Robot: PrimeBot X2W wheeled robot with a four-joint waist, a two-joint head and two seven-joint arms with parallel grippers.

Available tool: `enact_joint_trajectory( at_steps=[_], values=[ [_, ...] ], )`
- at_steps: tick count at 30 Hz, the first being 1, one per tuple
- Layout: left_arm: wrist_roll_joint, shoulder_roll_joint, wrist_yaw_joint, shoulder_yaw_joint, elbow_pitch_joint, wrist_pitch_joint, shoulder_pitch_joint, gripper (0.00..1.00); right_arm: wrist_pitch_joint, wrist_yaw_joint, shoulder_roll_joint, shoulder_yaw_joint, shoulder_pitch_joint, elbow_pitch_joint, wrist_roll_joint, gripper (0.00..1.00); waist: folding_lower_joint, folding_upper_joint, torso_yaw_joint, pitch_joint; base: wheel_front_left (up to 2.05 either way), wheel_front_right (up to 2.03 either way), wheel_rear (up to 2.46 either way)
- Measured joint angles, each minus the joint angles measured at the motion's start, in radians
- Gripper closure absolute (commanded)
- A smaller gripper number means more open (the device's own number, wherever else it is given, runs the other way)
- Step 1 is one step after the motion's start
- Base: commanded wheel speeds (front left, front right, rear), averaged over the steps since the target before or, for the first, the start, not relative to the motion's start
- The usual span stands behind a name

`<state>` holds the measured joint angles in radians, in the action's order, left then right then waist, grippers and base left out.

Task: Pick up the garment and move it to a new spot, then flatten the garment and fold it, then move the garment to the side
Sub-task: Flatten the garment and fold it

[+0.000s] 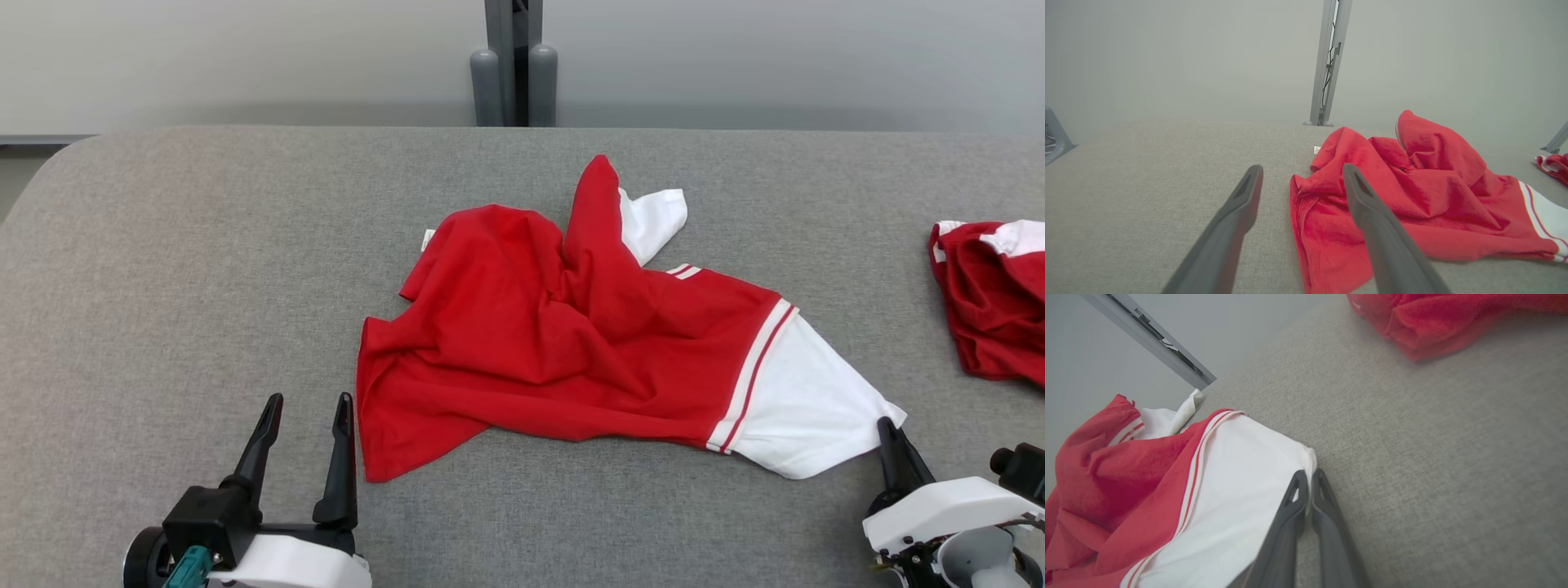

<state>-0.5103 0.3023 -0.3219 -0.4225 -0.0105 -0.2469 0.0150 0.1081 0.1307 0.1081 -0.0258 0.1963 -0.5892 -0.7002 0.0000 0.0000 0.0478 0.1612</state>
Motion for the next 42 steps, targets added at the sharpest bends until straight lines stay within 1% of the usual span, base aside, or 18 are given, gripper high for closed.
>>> enact_joint_trajectory(
  at_steps=[2, 4, 10, 13, 16, 18, 24, 33, 38, 42],
  values=[
    [-0.002, 0.003, -0.005, 0.002, -0.006, 0.001, -0.014, 0.0, -0.024, 0.0, -0.021, -0.032, -0.008, 0.015, 0.037, 0.0, 0.0, 0.0, -0.011, -0.006, 0.0, 0.0, 0.0],
    [-0.003, 0.004, -0.007, 0.002, -0.008, 0.001, -0.017, 0.0, -0.029, 0.0, -0.026, -0.042, -0.011, 0.021, 0.048, 0.0, 0.0, 0.0, -0.014, -0.009, 0.0, 0.0, 0.0],
    [-0.034, 0.002, -0.006, 0.017, -0.01, 0.0, -0.052, 0.0, -0.053, 0.0, -0.044, -0.103, -0.031, 0.046, 0.132, 0.0, 0.0, 0.0001, -0.035, -0.036, 0.0, 0.0, 0.0],
    [-0.058, -0.001, 0.002, 0.04, -0.012, -0.003, -0.084, 0.0, -0.055, 0.0, -0.052, -0.119, -0.035, 0.093, 0.175, 0.0, 0.0, 0.0, -0.052, -0.061, 0.0, 0.0, 0.0],
    [-0.072, 0.002, 0.004, 0.065, -0.027, -0.007, -0.101, 0.0, -0.053, 0.0, -0.055, -0.114, -0.032, 0.144, 0.216, 0.0, 0.0, 0.0, -0.065, -0.085, 0.0, 0.0, 0.0],
    [-0.078, 0.002, 0.004, 0.081, -0.04, -0.009, -0.115, 0.0, -0.046, 0.0, -0.056, -0.105, -0.029, 0.181, 0.263, 0.0, 0.0, 0.0, -0.073, -0.102, 0.0, 0.0, 0.0],
    [-0.082, 0.015, 0.004, 0.1, -0.059, -0.011, -0.178, 0.0, -0.045, 0.0, -0.058, -0.062, -0.023, 0.291, 0.377, 0.0, 0.0, 0.0, -0.094, -0.156, 0.0, 0.0, 0.0],
    [-0.075, 0.038, 0.01, 0.123, -0.102, -0.013, -0.256, 0.0, -0.037, 0.0, -0.058, -0.023, -0.104, 0.425, 0.43, 0.0, 0.0, 0.0, -0.079, -0.202, 0.0, 0.0, 0.0],
    [-0.053, 0.044, 0.001, 0.133, -0.131, -0.014, -0.301, 0.0, -0.045, 0.0, -0.059, -0.002, -0.153, 0.481, 0.459, 0.0, 0.0, 0.0, -0.076, -0.215, 0.0, 0.0, 0.0],
    [-0.045, 0.042, -0.019, 0.151, -0.152, -0.015, -0.329, 0.0, -0.048, 0.0, -0.059, 0.013, -0.177, 0.504, 0.445, 0.0, 0.0, 0.0, -0.081, -0.219, 0.0, 0.0, 0.0]
  ],
)
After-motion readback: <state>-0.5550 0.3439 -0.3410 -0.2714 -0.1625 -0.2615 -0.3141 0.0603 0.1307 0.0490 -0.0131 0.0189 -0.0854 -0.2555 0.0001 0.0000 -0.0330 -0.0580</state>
